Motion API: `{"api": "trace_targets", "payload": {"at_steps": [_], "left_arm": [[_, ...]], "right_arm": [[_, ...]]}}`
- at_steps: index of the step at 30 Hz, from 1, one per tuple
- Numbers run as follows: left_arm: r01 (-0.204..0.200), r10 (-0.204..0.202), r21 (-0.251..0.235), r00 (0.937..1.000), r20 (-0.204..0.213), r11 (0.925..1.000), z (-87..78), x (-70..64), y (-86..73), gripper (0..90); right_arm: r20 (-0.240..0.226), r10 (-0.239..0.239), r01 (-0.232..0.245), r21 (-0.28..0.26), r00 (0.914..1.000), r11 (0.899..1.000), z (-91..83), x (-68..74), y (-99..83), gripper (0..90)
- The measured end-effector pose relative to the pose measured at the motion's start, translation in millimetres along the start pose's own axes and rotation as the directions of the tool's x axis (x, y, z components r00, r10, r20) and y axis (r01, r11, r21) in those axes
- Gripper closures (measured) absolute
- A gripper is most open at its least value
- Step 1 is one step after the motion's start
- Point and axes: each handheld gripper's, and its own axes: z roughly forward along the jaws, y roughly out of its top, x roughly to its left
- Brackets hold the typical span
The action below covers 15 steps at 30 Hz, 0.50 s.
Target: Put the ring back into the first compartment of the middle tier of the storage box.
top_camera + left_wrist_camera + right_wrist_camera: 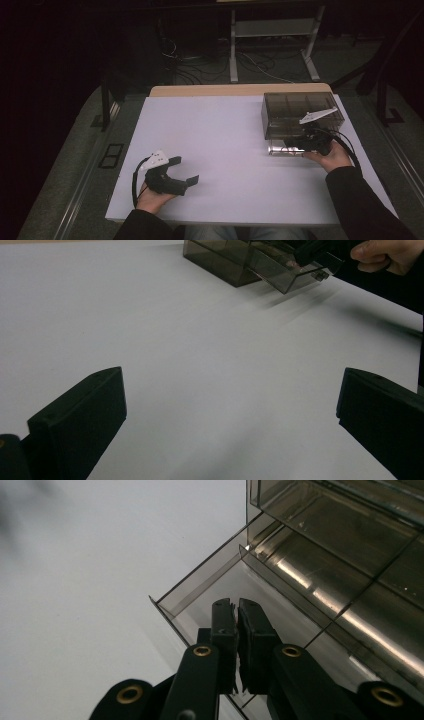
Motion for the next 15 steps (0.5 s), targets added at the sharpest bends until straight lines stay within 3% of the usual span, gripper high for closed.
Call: {"api": "trace_targets", "payload": {"at_steps": [15], "left_arm": [[-0.002,0.002,0.005,1.0000,0.001,1.0000,0.1,0.0,0.0,0.0]], "right_arm": [[-0.012,-0.006,0.006,0.026,0.9999,1.000,14.6,2.5,1.7,84.8]]}}
